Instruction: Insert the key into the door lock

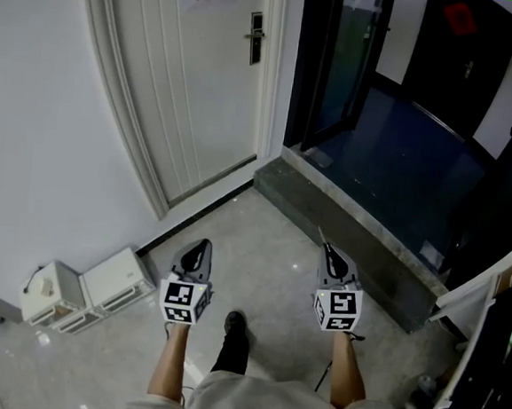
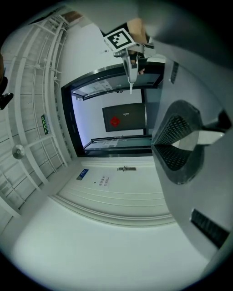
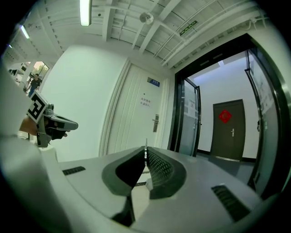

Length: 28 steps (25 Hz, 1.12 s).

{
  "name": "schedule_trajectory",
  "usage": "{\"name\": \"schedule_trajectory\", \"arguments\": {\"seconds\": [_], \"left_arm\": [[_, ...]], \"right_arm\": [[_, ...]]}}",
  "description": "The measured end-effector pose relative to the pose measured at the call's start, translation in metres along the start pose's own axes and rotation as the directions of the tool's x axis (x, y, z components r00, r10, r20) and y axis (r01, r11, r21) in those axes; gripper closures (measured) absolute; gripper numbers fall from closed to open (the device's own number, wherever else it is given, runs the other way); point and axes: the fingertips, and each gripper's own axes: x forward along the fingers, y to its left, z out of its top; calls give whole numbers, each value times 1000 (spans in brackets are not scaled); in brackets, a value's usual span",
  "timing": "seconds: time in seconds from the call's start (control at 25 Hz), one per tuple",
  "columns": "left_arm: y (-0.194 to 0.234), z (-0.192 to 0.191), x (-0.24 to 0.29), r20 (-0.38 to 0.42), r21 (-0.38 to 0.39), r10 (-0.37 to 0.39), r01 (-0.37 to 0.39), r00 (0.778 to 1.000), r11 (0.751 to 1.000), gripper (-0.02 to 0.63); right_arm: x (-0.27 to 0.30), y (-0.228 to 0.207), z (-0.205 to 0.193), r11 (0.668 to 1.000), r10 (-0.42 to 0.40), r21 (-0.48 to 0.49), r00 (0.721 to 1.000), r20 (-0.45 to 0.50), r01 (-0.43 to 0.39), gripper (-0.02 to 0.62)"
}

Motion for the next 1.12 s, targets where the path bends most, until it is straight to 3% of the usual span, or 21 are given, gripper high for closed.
{"name": "schedule_trajectory", "arguments": {"seconds": [0.4, 0.6, 0.92, 1.12], "left_arm": [[109, 35, 177, 34, -3, -9, 9, 999, 1000, 588], [150, 42, 238, 42, 2, -21, 21, 999, 1000, 588], [166, 22, 322, -25, -13, -77, 76, 997, 997, 588], [177, 16, 381, -22, -6, -79, 79, 997, 997, 588]], "right_arm": [[205, -31, 49, 1000, -12, -25, 999, 36, 13, 566], [279, -33, 54, 999, -13, -38, 999, 38, 14, 566], [349, -52, 29, 1000, -23, -21, 1000, -13, 22, 566], [402, -74, 14, 1000, -16, -9, 999, -28, 16, 566]]}}
